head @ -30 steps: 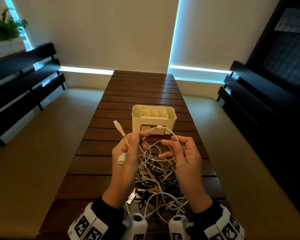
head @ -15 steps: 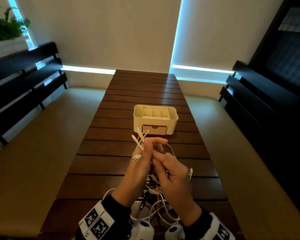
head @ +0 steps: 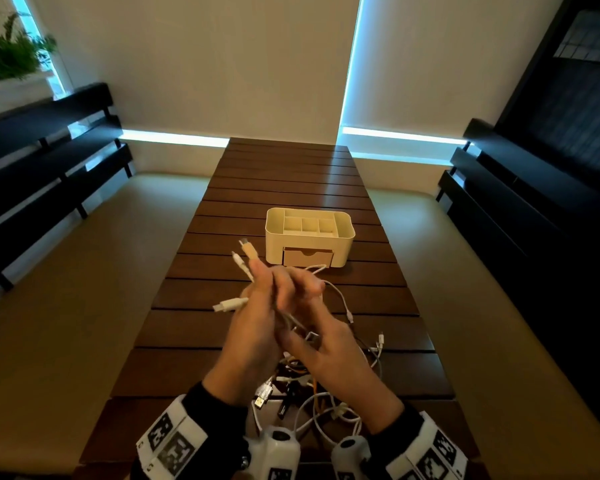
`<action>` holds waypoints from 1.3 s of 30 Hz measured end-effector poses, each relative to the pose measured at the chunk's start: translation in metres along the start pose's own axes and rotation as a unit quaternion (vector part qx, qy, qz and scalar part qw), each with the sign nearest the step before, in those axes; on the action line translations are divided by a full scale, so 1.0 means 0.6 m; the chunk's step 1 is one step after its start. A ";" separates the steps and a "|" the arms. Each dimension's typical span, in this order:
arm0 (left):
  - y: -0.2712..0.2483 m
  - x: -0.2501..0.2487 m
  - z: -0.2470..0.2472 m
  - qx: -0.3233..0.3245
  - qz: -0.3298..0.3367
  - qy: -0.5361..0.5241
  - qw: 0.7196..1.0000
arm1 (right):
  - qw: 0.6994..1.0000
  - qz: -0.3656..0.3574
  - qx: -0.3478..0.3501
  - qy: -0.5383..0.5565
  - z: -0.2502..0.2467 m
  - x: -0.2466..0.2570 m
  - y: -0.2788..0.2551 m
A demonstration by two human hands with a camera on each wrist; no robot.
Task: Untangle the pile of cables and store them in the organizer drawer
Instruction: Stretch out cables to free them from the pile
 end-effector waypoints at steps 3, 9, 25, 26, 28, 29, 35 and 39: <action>0.009 -0.050 -0.008 -0.019 0.039 -0.108 0.993 | 0.991 0.010 0.057 -0.122 -0.002 0.002 0.012; 0.026 -0.167 -0.133 0.061 0.117 -0.339 0.932 | 0.899 0.108 -0.084 -0.417 -0.121 -0.051 0.034; 0.009 0.000 -0.029 0.081 -0.051 0.420 0.902 | 0.987 0.050 -0.091 -0.126 -0.084 0.002 0.050; 0.011 0.029 -0.023 0.101 -0.070 0.408 0.905 | 0.987 0.039 -0.096 -0.120 -0.082 0.017 0.054; 0.016 0.075 -0.021 0.112 -0.077 0.410 0.902 | 0.991 0.023 -0.096 -0.089 -0.083 0.044 0.058; 0.018 0.088 -0.021 0.108 -0.066 0.427 0.896 | 0.993 0.011 -0.093 -0.074 -0.084 0.057 0.058; 0.033 0.092 -0.036 0.017 -0.026 0.423 0.906 | 1.000 -0.018 -0.003 0.013 -0.073 0.041 0.047; 0.051 0.076 -0.047 0.023 0.000 0.406 0.914 | 0.995 -0.010 -0.076 -0.068 -0.059 -0.033 0.030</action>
Point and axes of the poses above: each hand's wrist, its own y-axis towards the middle knuckle, its own z-axis out of the palm, x = y × z, the point moved 4 cm from there along y, towards the middle knuckle, and after that the axes turned 3 degrees about z, right-handed, at the moved point
